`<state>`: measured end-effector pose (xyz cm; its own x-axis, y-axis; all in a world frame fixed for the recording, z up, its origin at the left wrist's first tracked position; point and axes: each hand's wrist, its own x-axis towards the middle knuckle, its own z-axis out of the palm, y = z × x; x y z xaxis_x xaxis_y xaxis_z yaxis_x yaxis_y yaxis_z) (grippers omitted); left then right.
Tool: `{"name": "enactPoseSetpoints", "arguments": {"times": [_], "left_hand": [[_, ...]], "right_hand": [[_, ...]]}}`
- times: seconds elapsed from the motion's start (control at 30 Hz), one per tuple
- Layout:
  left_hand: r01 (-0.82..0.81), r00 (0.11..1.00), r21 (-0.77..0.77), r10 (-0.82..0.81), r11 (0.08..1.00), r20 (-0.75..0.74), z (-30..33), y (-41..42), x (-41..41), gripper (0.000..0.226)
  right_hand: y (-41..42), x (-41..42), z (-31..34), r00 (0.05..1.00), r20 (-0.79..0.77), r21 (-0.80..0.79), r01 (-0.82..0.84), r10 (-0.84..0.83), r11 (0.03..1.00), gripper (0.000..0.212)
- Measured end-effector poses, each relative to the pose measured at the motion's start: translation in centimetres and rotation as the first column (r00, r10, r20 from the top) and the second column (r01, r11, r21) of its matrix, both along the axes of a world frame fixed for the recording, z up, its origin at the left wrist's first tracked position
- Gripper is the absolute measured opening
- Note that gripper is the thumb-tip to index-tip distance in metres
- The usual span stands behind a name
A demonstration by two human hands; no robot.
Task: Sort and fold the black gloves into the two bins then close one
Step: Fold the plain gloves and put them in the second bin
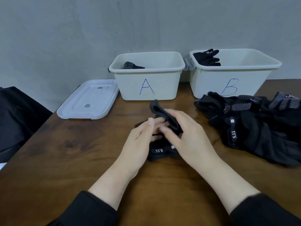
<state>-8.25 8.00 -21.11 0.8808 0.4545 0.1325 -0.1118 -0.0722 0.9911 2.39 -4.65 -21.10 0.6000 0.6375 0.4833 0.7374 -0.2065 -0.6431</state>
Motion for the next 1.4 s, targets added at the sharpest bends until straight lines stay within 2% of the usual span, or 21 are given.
{"name": "enactPoseSetpoints", "arguments": {"times": [0.07, 0.1, 0.17, 0.2, 0.23, 0.27, 0.33, 0.43, 0.6, 0.77, 0.87, 1.0, 1.07, 1.13, 1.17, 1.2, 1.23, 1.3, 1.33, 1.37, 1.4], "left_hand": [[-0.145, 0.989, 0.091, 0.145, 0.985, 0.003, 0.2, 0.3, -0.1, 0.054], [-0.224, 0.973, 0.180, 0.230, 0.958, -0.011, 0.2, 0.7, -0.2, 0.050], [-0.267, 0.931, 0.483, 0.352, 0.834, -0.094, -0.1, 2.0, -0.6, 0.034], [-0.176, 0.910, 0.651, 0.374, 0.738, -0.179, -0.3, 2.7, -0.8, 0.030], [-0.027, 0.882, 0.751, 0.370, 0.659, -0.292, -0.6, 3.4, -0.9, 0.039], [0.109, 0.847, 0.782, 0.355, 0.613, -0.396, -1.0, 3.9, -0.9, 0.051], [0.261, 0.797, 0.764, 0.315, 0.590, -0.515, -1.5, 4.4, -0.7, 0.063], [0.281, 0.800, 0.744, 0.279, 0.606, -0.530, -1.6, 4.5, -0.2, 0.064], [0.166, 0.851, 0.727, 0.275, 0.666, -0.447, -1.5, 4.1, -0.1, 0.069], [0.099, 0.895, 0.694, 0.241, 0.713, -0.375, -1.4, 3.6, -0.2, 0.069], [0.023, 0.893, 0.631, 0.267, 0.776, -0.362, -1.8, 3.6, 0.0, 0.070], [-0.082, 0.896, 0.555, 0.305, 0.828, -0.323, -2.5, 4.0, 0.1, 0.069], [-0.205, 0.880, 0.564, 0.404, 0.800, -0.252, -2.4, 4.5, 0.0, 0.066], [-0.298, 0.856, 0.668, 0.501, 0.682, -0.129, -1.9, 4.8, -0.3, 0.054], [-0.287, 0.890, 0.703, 0.453, 0.651, -0.056, -1.6, 4.8, -0.6, 0.043], [-0.206, 0.943, 0.724, 0.332, 0.658, -0.033, -1.2, 4.8, -1.0, 0.034], [-0.053, 0.981, 0.747, 0.176, 0.663, -0.086, -0.8, 4.5, -1.4, 0.032], [0.293, 0.938, 0.751, -0.028, 0.592, -0.344, -0.2, 3.6, -2.0, 0.048], [0.394, 0.891, 0.741, -0.029, 0.544, -0.453, -0.4, 3.5, -2.1, 0.057], [0.425, 0.869, 0.749, 0.002, 0.508, -0.494, -0.5, 3.6, -2.1, 0.060], [0.396, 0.883, 0.778, 0.030, 0.488, -0.469, -0.9, 3.8, -2.0, 0.055]], "right_hand": [[-0.1, 0.7, 0.5, 0.991, -0.107, 0.115, 0.094, -0.082, 0.989, 0.017], [-0.2, 1.3, 1.0, 0.976, -0.191, 0.149, 0.132, -0.102, 0.980, 0.012], [-0.4, 2.7, 2.2, 0.925, -0.373, 0.187, 0.151, -0.072, 0.971, 0.013], [-0.5, 3.4, 2.9, 0.888, -0.459, 0.208, 0.141, -0.031, 0.968, 0.014], [-0.7, 4.0, 3.5, 0.845, -0.535, 0.237, 0.132, 0.017, 0.962, 0.016], [-0.8, 4.5, 4.2, 0.797, -0.601, 0.272, 0.130, 0.063, 0.953, 0.017], [-1.1, 5.3, 5.6, 0.708, -0.694, 0.316, 0.134, 0.132, 0.939, 0.021], [-1.4, 6.3, 7.1, 0.662, -0.729, 0.317, 0.101, 0.174, 0.943, 0.022], [-1.2, 6.9, 8.1, 0.696, -0.704, 0.288, 0.097, 0.142, 0.953, 0.021], [-0.9, 6.2, 8.9, 0.779, -0.623, 0.322, 0.169, 0.074, 0.932, 0.020], [-0.7, 5.6, 9.3, 0.809, -0.586, 0.372, 0.210, 0.053, 0.904, 0.017], [-0.9, 5.9, 9.6, 0.779, -0.624, 0.446, 0.289, 0.063, 0.847, 0.013], [-1.2, 6.1, 9.3, 0.740, -0.668, 0.446, 0.315, 0.077, 0.838, 0.012], [-1.5, 6.3, 8.8, 0.705, -0.704, 0.425, 0.324, 0.084, 0.845, 0.010], [-1.7, 6.4, 8.5, 0.687, -0.721, 0.417, 0.326, 0.090, 0.848, 0.009], [-1.8, 6.4, 8.3, 0.665, -0.740, 0.412, 0.337, 0.095, 0.846, 0.008], [-2.0, 6.3, 8.1, 0.640, -0.761, 0.413, 0.353, 0.105, 0.839, 0.009], [-2.4, 6.3, 7.9, 0.599, -0.790, 0.427, 0.379, 0.134, 0.821, 0.011], [-2.5, 6.3, 7.9, 0.588, -0.795, 0.434, 0.386, 0.145, 0.814, 0.012], [-2.7, 6.4, 7.8, 0.585, -0.797, 0.441, 0.388, 0.153, 0.809, 0.014], [-2.8, 6.4, 7.8, 0.584, -0.795, 0.450, 0.388, 0.163, 0.804, 0.018]]}}
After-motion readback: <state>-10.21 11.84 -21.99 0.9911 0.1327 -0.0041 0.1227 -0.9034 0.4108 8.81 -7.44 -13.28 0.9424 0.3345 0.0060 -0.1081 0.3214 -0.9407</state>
